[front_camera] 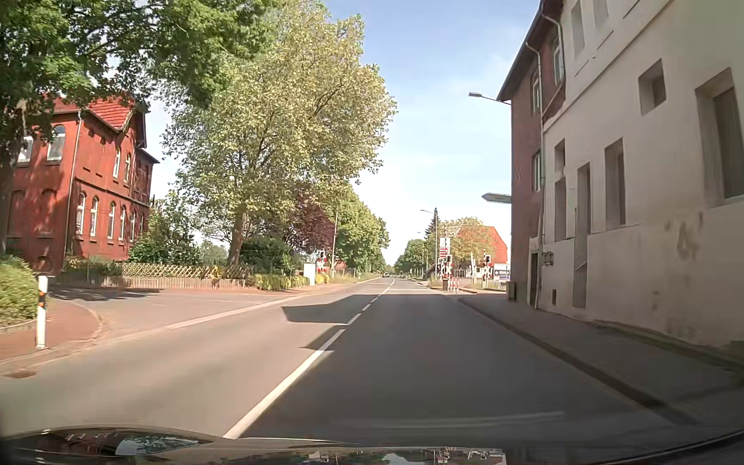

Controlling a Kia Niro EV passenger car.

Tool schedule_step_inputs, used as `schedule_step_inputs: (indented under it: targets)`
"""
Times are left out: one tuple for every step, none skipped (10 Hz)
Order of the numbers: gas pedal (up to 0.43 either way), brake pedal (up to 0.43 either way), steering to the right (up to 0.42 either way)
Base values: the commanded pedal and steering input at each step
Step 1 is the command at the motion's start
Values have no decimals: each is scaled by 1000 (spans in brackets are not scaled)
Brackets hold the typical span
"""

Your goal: Follow the waypoints while adhering to traffic rules and regulations

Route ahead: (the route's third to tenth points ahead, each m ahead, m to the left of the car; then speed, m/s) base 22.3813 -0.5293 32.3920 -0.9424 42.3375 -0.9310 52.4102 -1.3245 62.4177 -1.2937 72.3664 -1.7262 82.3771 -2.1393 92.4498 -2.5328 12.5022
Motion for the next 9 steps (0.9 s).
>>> schedule_step_inputs:
  targets:
    - [0, 0, 2]
    - [0, 0, 2]
    - [0, 0, 2]
    - [0, 0, 2]
    - [0, 0, 2]
    - [8, 0, 2]
    - [8, 0, 2]
    - [8, 0, 2]
    - [20, 0, 2]
